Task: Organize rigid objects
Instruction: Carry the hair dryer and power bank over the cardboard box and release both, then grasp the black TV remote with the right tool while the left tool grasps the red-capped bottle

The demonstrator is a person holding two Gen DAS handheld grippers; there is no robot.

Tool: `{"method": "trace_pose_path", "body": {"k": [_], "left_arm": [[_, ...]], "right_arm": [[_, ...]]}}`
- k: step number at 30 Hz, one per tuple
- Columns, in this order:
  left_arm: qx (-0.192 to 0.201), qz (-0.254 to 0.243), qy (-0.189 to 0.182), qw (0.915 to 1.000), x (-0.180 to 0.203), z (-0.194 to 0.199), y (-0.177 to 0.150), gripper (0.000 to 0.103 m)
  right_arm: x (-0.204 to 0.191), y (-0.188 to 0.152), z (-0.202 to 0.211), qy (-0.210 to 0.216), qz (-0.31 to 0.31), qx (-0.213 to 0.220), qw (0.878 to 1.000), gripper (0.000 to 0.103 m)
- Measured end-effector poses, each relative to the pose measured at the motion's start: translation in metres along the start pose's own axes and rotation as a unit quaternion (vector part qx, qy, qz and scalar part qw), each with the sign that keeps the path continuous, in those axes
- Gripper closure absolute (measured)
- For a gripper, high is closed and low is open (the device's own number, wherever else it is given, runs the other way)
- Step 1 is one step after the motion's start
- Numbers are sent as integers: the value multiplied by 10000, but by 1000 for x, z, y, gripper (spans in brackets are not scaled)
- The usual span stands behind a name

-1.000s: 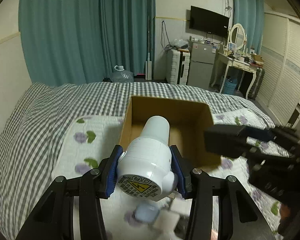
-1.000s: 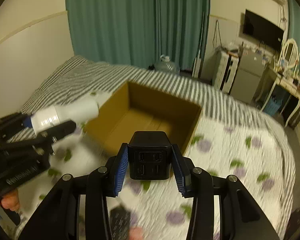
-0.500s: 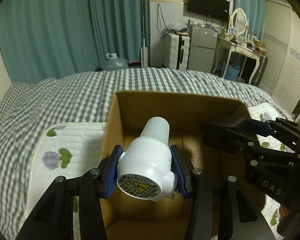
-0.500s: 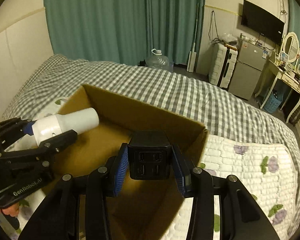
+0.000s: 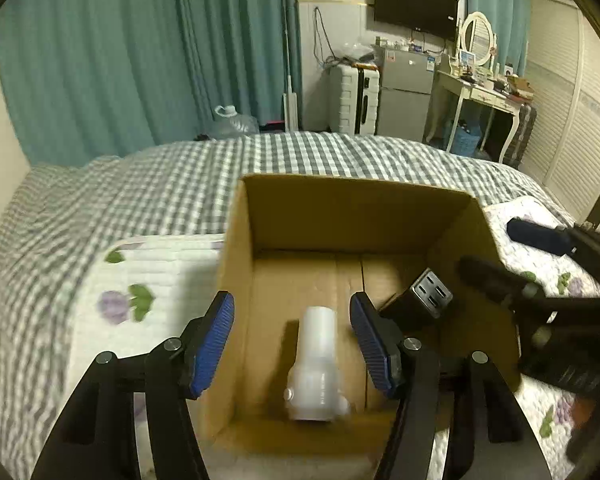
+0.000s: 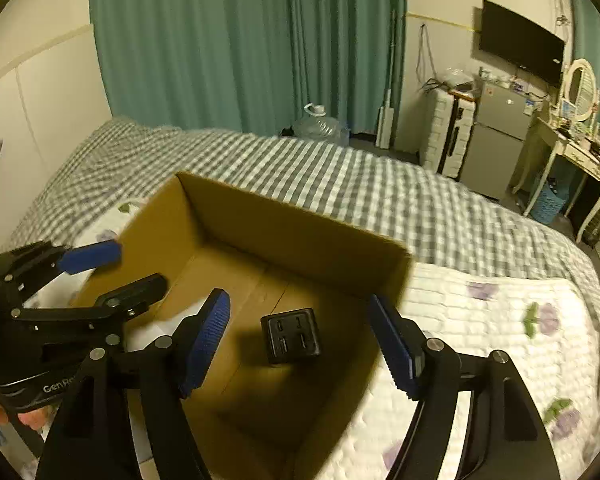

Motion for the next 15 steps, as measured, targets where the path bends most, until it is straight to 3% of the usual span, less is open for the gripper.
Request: {"method": "trace_pose_path", "body": {"k": [8,15], "left_arm": [[121,42,236,9996,10,86,-29,35],[49,180,445,9988,17,128,-78,35]], "right_arm": [[15,-2,103,-242,-6,169,9996,25],[3,-41,169,-361,193,74,9991,25]]}}
Point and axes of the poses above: each gripper's, at about its wrist camera, not at the fingertips, and z roughly against the way its jaws point, x to its right, y to its top, the point moved 1 cm from there along -z, roughly the way its jaws point, and after that the axes turned 14 degrees about -y, right-handed, at the moved point
